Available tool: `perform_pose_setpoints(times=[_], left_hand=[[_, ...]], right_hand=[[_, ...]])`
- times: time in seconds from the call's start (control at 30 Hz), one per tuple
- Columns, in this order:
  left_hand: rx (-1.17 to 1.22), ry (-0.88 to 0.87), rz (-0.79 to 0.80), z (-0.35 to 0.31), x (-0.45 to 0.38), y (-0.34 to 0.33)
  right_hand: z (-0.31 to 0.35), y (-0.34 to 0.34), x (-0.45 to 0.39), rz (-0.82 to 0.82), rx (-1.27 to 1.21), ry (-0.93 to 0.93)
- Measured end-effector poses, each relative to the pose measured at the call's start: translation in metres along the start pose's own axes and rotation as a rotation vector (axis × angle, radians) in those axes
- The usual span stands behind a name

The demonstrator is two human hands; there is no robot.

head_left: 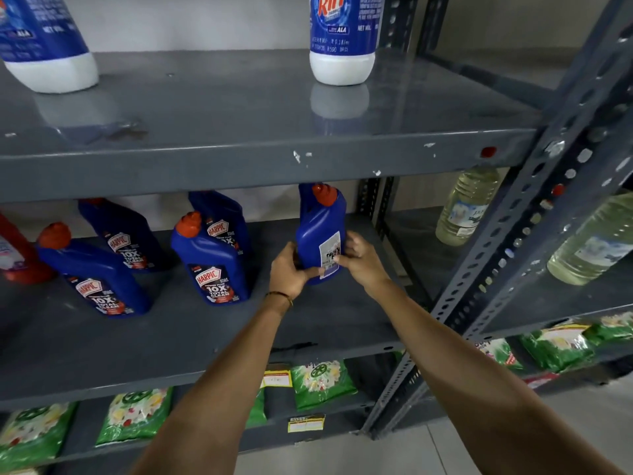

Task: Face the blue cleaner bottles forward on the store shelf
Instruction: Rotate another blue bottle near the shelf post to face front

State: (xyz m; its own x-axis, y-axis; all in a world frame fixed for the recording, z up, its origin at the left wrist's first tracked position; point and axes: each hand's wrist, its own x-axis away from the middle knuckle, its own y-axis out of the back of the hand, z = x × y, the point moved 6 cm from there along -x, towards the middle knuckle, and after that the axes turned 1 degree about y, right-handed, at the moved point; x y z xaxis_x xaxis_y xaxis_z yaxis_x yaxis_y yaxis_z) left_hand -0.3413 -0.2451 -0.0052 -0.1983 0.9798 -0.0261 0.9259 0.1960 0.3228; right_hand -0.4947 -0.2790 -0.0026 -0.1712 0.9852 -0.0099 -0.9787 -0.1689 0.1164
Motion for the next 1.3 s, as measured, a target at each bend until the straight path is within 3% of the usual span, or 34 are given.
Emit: perform_pose_setpoints(times=[0.27, 0.37, 0.53, 0.67, 0.8, 1.03, 1.3], left_hand=[[-0.184, -0.116, -0.103, -0.009, 0.018, 0.005], [-0.061, -0.063, 0.068, -0.002, 0.014, 0.014], [0.373, 0.199, 0.44, 0.016, 0.017, 0.016], [0.598, 0.385, 0.578, 0.026, 0.026, 0.006], [0.692, 0.391, 0.695, 0.013, 0.032, -0.008], [0.66, 0.344, 0.577, 0.006, 0.029, -0.026], [0.316, 0.266, 0.094, 0.012, 0.011, -0.021]], right_hand=[[0.017, -0.023, 0.008, 0.024, 0.085, 0.058], [0.017, -0.021, 0.01, 0.015, 0.101, 0.078], [0.02, -0.019, 0.017, 0.058, -0.008, 0.076], [0.026, -0.019, 0.021, 0.218, -0.163, 0.054], [0.027, -0.016, 0.023, 0.325, -0.358, -0.022], [0.021, -0.009, 0.022, 0.3, -0.609, -0.142], [0.002, 0.005, 0.017, 0.128, -0.404, -0.133]])
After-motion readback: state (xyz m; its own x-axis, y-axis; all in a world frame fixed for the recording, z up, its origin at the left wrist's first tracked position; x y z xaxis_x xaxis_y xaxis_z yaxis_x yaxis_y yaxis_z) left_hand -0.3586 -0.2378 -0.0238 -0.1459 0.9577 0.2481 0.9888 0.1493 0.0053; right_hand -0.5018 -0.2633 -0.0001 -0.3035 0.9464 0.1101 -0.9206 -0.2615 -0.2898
